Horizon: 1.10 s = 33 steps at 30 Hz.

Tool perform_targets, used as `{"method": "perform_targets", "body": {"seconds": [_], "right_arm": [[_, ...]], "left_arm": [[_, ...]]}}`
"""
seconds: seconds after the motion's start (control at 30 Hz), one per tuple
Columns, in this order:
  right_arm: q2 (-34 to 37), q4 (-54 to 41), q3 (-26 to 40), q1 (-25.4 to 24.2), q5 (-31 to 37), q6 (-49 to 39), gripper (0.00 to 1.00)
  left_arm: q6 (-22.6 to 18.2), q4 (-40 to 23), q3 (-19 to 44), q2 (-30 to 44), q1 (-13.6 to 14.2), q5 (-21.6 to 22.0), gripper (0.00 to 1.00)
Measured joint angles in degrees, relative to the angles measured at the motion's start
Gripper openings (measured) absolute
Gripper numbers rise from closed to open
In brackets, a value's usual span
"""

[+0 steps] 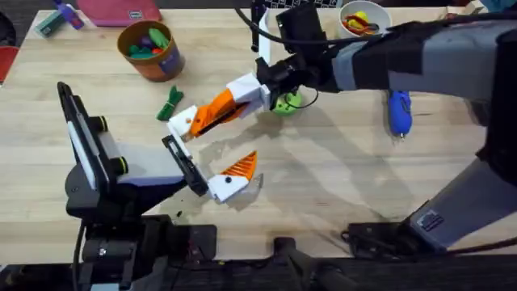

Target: Pick up the gripper from the table and insert it into the empty holder that is missing its gripper. Then pick up a screw, insert it into the mounting hole, and use the screwdriver to tighten it. Finally, clean up the table by picking up the vegetable and placing it into the bucket.

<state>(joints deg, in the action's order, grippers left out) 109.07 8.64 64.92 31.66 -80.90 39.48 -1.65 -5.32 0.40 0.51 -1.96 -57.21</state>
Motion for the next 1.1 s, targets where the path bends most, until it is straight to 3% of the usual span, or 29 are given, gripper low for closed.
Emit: {"method": "perform_targets", "body": {"seconds": [1.1], "right_arm": [[0.83, 0.42, 2.12, 2.73, 3.35, 0.85, 0.008]], "left_arm": [[0.22, 0.02, 0.0, 0.0, -0.15, 0.52, 0.985]]}}
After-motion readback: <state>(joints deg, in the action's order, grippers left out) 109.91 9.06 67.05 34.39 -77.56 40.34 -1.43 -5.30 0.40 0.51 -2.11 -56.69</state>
